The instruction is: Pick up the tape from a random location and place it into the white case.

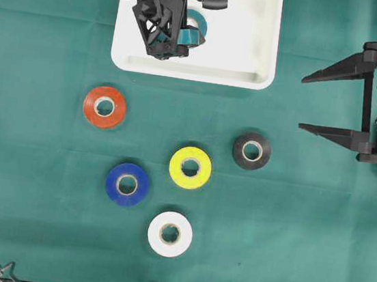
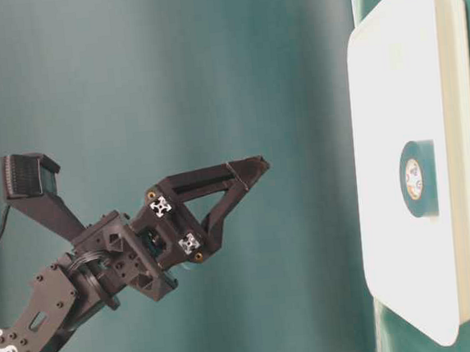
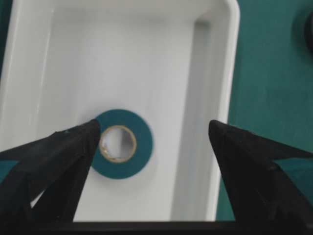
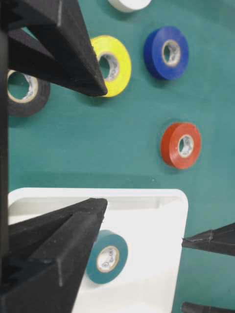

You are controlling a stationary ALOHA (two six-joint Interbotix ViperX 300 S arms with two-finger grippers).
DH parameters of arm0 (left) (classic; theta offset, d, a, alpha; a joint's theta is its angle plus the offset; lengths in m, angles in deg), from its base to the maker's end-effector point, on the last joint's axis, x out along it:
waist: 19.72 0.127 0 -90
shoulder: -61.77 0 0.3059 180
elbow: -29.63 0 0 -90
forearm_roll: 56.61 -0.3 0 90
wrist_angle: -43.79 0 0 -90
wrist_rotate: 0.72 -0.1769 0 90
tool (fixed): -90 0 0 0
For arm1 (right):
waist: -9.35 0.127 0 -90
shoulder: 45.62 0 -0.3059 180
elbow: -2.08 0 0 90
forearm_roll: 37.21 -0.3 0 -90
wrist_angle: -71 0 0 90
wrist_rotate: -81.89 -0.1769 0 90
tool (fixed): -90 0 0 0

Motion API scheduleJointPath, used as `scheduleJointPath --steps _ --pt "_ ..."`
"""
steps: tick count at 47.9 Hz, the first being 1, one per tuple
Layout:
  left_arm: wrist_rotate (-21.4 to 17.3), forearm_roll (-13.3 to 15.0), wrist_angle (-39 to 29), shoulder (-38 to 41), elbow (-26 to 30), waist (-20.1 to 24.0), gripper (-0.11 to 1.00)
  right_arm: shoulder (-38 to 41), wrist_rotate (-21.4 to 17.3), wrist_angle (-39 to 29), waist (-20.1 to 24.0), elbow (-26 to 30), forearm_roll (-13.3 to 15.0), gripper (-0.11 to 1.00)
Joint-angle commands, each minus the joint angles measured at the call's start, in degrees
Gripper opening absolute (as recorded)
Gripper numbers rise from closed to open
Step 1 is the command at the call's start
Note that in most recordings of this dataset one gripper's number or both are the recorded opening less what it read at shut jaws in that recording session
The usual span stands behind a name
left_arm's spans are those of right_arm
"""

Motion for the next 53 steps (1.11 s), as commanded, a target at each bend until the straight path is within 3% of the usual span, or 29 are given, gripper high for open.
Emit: scheduleJointPath --steps 1,20,36,53 --pt "0.2 0.3 0.1 -1.8 0.7 -1.0 0.98 0.2 0.0 0.2 -0.1 1.0 0.0 0.91" --pt "0.4 0.3 0.4 -1.3 0.7 -12.4 0.98 0.2 0.0 0.2 -0.1 1.1 0.0 0.91" --pt "0.4 0.3 0.4 -2.4 -1.1 -11.9 0.98 0.1 -0.1 0.2 -0.1 1.0 -0.1 0.91" --pt "0.4 0.3 2.3 -12.6 -9.7 -11.8 0.98 -1.1 0.3 -1.5 -0.1 1.1 0.3 0.91"
